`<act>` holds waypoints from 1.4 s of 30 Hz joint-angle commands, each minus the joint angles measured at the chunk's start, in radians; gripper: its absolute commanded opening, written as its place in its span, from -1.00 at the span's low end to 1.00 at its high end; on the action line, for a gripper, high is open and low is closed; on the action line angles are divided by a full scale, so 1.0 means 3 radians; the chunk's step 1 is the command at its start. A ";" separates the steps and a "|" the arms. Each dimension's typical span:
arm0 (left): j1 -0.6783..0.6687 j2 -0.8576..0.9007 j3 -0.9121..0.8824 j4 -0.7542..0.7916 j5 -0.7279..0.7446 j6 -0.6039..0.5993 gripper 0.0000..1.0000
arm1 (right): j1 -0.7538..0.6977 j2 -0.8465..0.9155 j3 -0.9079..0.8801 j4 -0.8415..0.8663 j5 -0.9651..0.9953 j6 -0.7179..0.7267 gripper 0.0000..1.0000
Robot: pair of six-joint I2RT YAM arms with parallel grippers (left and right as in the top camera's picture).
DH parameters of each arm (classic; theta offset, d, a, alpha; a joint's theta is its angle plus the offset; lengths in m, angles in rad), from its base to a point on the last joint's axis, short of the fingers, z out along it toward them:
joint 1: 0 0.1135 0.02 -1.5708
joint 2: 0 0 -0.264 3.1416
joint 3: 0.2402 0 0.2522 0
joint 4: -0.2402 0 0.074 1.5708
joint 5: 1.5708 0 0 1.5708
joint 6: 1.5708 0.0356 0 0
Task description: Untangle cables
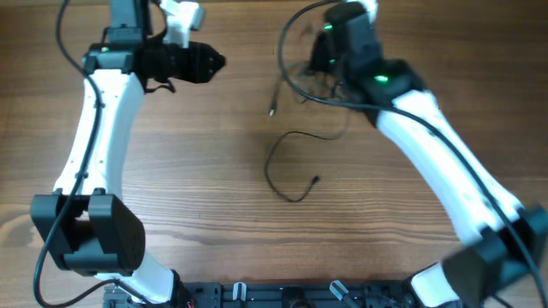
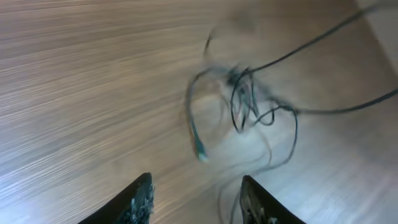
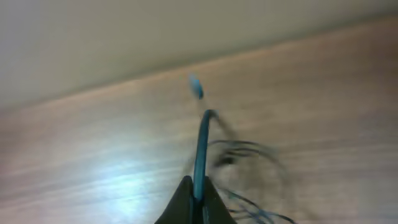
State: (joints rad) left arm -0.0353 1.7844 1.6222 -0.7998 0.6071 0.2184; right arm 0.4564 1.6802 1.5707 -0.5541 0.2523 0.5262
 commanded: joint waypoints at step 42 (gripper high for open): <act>-0.0614 0.0041 -0.0010 -0.0106 0.0364 0.0395 -0.02 | -0.0843 -0.0735 0.1404 -0.0559 -0.1308 -0.0914 -0.91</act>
State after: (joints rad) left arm -0.2173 1.7844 1.6222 -0.8307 0.7273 0.3168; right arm 0.1959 1.4471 1.9732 -0.7254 0.1200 0.3069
